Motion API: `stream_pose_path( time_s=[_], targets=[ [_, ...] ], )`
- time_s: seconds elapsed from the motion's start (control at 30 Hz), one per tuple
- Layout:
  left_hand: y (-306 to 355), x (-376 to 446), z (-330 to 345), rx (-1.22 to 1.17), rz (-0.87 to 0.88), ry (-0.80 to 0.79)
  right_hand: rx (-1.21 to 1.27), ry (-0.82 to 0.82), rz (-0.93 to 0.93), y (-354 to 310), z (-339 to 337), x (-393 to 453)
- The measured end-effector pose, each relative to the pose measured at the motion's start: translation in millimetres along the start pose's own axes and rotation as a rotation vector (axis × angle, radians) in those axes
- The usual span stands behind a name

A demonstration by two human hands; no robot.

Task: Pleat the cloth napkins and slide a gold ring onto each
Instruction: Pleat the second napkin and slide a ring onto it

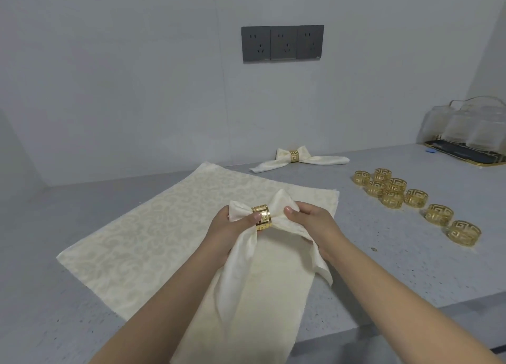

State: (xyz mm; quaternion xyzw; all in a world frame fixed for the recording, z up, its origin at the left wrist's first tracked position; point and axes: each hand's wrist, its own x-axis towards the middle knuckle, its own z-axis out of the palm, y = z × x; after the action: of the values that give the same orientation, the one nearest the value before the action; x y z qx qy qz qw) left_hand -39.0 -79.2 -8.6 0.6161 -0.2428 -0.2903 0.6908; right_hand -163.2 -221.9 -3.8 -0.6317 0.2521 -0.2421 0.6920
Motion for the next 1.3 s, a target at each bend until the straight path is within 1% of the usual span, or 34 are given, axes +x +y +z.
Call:
stream_pose_path(
  time_s=[0.1,0.2,0.23,0.33,0.4,0.47,0.6,0.7,0.87,0.93,1.0,1.13,1.3],
  targets=[
    [5.9,17.1,10.1,0.002,-0.035,-0.046,-0.125,0.032,-0.068,-5.8,-10.8,12.4],
    [11.4,42.5,23.1,-0.127,-0.13,-0.096,-0.264,0.111,-0.088,-11.4,-24.5,35.0],
    [11.4,55.9,28.6,-0.082,-0.134,-0.077,-0.292,0.134,-0.087,-11.6,-30.5,45.0],
    [5.9,89.0,35.4,0.282,-0.049,0.056,-0.345,0.204,-0.109,-10.2,-42.5,70.5],
    [3.9,108.8,38.5,0.386,-0.009,0.089,-0.386,0.257,-0.104,-11.2,-51.3,88.2],
    [4.0,131.9,43.4,0.342,0.006,0.1,-0.476,0.3,-0.087,-13.6,-63.9,111.1],
    [10.2,182.2,61.6,0.243,0.002,0.087,-0.484,0.341,-0.049,-20.9,-90.7,165.4],
    [11.7,223.9,78.3,0.201,-0.001,0.112,-0.553,0.393,-0.075,-26.7,-107.1,205.5],
    [12.1,294.5,99.8,0.265,0.061,0.222,-0.576,0.488,-0.12,-37.6,-122.9,275.0],
    [14.7,317.7,103.7,0.289,0.09,0.274,-0.582,0.506,-0.133,-40.5,-121.7,300.0],
    [15.8,341.6,103.2,0.302,0.115,0.287,-0.589,0.515,-0.137,-39.2,-119.3,326.5],
    [6.3,372.5,100.8,0.348,0.101,0.308,-0.587,0.531,-0.105,-24.8,-116.8,362.2],
    [-27.0,385.2,100.1,0.416,0.059,0.325,-0.615,0.541,-0.04,7.2,-119.3,376.5]
  ],
)
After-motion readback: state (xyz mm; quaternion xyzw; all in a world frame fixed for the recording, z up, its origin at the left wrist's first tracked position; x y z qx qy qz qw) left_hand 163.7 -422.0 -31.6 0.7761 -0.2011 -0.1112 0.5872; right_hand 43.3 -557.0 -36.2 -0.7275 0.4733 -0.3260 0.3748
